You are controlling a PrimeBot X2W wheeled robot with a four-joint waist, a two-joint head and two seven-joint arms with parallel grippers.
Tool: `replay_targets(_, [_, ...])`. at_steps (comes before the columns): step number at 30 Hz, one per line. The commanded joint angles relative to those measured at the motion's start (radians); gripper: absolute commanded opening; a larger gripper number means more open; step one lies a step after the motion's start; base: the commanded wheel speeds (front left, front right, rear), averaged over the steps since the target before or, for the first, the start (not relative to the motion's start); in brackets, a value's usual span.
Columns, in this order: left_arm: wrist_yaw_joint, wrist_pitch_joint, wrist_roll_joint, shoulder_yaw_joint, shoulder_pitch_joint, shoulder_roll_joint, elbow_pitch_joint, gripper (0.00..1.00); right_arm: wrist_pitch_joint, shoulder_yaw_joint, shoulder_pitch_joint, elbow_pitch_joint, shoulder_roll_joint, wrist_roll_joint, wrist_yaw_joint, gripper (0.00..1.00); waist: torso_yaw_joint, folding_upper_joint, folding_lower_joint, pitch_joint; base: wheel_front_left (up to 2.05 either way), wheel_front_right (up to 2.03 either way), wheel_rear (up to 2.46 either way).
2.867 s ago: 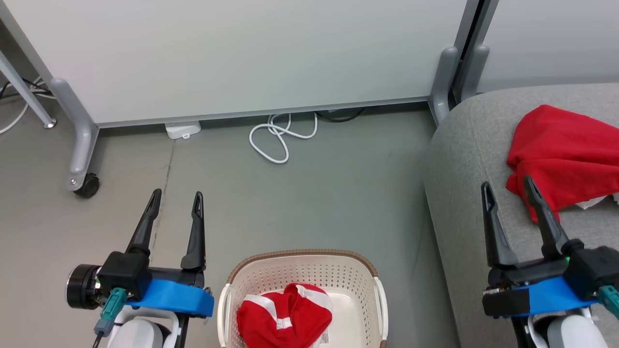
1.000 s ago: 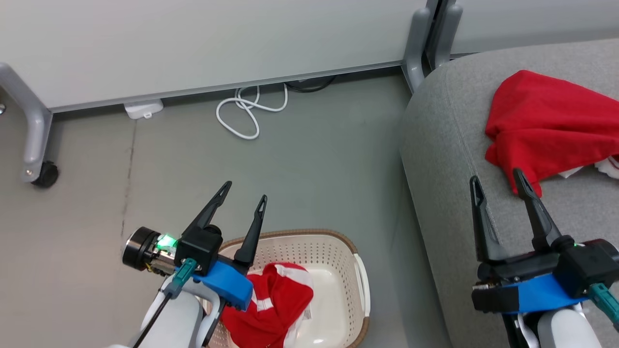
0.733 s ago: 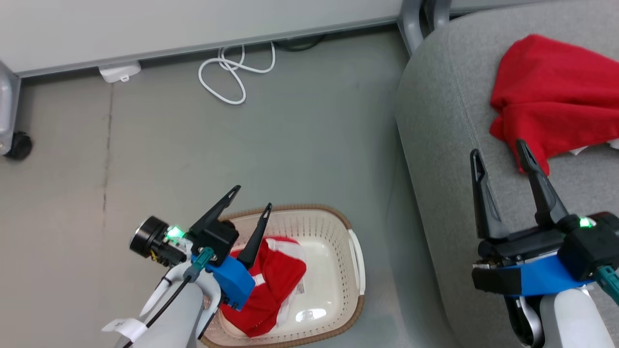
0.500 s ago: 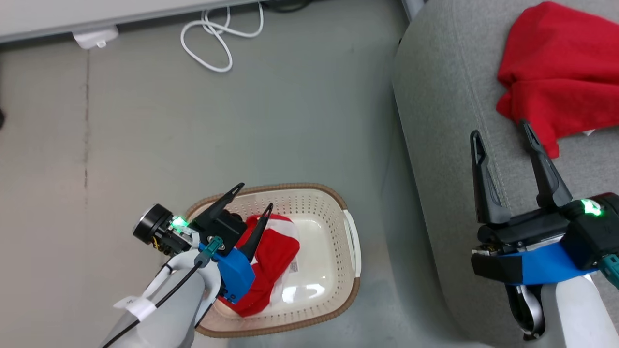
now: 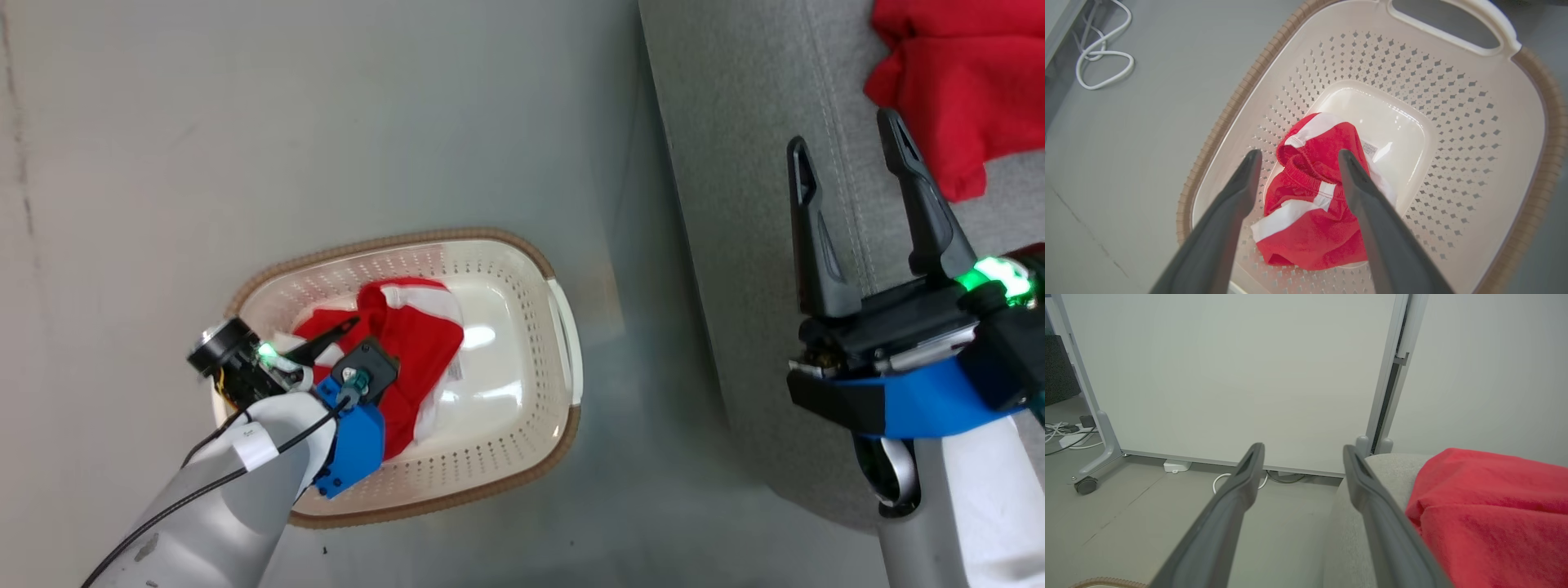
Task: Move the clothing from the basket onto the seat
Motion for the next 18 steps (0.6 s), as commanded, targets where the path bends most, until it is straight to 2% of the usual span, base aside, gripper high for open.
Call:
replay_targets(1, [0.0, 0.015, 0.0, -0.023, -0.033, 0.003, 0.021, 1.0, 0.0, 0.002, -0.023, -0.007, -0.005, -0.007, 0.0, 1.0, 0.007, 0.0, -0.0002, 0.029, 0.0, 0.0, 0.0])
replay_targets(11, [0.0, 0.144, 0.034, -0.226, -0.153, 0.05, 0.127, 1.0, 0.0, 0.019, -0.082, -0.042, 0.0, -0.015, 0.0, 1.0, -0.02, 0.0, -0.0002, 0.17, 0.0, 0.0, 0.0])
replay_targets(18, [0.0, 0.171, 0.032, -0.316, -0.217, 0.075, 0.137, 1.0, 0.0, 0.029, -0.094, -0.067, 0.005, -0.026, 0.0, 1.0, -0.027, 0.0, -0.0002, 0.225, 0.0, 0.0, 0.0])
